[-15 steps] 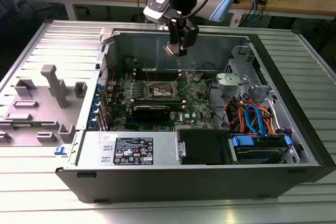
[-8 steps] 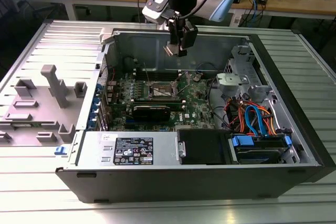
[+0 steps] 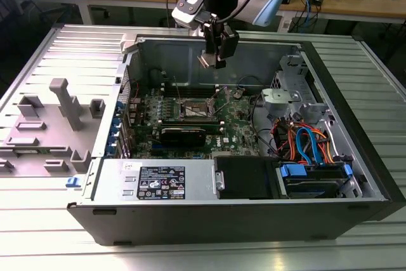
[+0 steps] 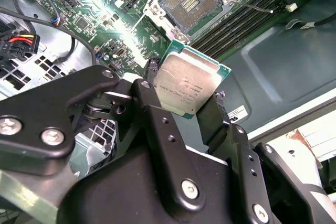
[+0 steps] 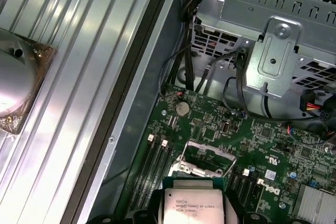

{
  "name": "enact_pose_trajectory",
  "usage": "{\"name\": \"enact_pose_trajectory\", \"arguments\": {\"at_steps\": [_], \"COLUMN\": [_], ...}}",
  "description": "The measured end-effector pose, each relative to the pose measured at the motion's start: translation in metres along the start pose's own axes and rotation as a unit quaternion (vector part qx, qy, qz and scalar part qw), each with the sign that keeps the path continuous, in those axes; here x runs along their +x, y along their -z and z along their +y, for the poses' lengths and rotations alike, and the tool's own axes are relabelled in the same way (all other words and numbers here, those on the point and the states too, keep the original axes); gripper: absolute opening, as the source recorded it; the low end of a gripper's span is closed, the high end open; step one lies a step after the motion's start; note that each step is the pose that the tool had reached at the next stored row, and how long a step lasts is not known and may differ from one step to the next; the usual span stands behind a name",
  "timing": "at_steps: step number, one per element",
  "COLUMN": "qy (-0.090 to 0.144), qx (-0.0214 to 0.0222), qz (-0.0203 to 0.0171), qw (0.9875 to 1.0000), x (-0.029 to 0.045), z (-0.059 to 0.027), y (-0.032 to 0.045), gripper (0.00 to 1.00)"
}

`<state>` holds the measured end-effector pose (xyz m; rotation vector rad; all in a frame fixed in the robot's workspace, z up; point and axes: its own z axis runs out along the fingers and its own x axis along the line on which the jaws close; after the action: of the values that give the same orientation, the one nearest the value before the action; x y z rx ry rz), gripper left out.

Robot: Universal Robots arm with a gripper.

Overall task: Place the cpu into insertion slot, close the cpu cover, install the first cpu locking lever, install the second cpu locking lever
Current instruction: 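Place the cpu into insertion slot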

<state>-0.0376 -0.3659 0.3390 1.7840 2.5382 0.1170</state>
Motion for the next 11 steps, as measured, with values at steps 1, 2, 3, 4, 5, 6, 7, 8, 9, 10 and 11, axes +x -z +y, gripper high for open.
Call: {"name": "enact_pose_trajectory", "arguments": {"at_steps": [1,2,3,4,5,6,7,8,9,10,11], "qy": [0.0,-0.001,-0.004,-0.007,-0.013,-0.017,-0.031,-0.041,-0.051,-0.067,-0.08], "qx": [0.0,0.0,0.0,0.0,-0.0001,-0.0003,-0.0004,-0.0005,-0.0007,-0.0008,-0.001], "qz": [0.0,-0.0001,-0.0003,-0.0006,-0.0011,-0.0014,-0.0025,-0.0034,-0.0042,-0.0055,-0.0066], "qw": [1.0,1.0,1.0,1.0,0.9999,0.9998,0.9995,0.9992,0.9987,0.9978,0.9968], "x": [0.0,0.0,0.0,0.0,-0.0001,-0.0001,-0.0001,-0.0001,-0.0001,-0.0002,-0.0002], "z": [0.0,0.0,0.0,0.0,-0.0001,-0.0001,-0.0002,-0.0002,-0.0002,-0.0003,-0.0003], "y": [0.0,-0.0001,-0.0002,-0.0002,-0.0005,-0.0008,-0.0012,-0.0017,-0.0022,-0.0028,-0.0033], "gripper": [0.54,0.54,0.54,0.54,0.54,0.54,0.54,0.54,0.54,0.54,0.54]}}
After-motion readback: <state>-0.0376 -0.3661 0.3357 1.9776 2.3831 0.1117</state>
